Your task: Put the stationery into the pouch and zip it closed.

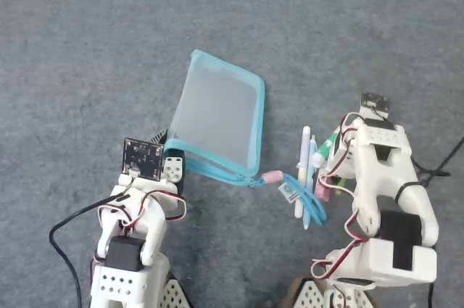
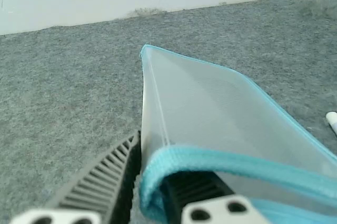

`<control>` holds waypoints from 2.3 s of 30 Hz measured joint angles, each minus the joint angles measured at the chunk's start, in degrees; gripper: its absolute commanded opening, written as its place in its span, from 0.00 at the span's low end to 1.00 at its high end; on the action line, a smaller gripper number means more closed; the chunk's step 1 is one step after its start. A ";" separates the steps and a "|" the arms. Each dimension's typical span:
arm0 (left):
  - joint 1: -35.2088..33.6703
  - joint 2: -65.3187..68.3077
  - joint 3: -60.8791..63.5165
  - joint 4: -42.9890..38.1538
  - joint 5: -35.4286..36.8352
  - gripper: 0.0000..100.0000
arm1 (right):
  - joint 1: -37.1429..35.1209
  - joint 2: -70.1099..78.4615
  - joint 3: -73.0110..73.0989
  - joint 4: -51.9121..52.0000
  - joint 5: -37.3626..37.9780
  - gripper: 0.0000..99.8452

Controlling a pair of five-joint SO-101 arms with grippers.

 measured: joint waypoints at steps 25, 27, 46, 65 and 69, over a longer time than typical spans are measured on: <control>0.00 0.00 0.00 0.00 0.00 0.01 | -1.49 -35.25 -3.16 18.37 14.24 0.01; 0.00 0.00 0.00 0.00 0.00 0.01 | -4.31 -38.51 -3.16 20.48 14.95 0.01; -0.18 0.00 0.00 -1.23 0.00 0.01 | -43.52 -71.21 -3.25 40.97 29.89 0.01; -8.97 0.00 0.00 -3.87 0.00 0.01 | -47.82 -55.12 1.41 32.18 30.86 0.01; -8.97 0.00 0.00 -3.87 0.00 0.01 | -48.00 -48.44 1.41 27.25 27.08 0.01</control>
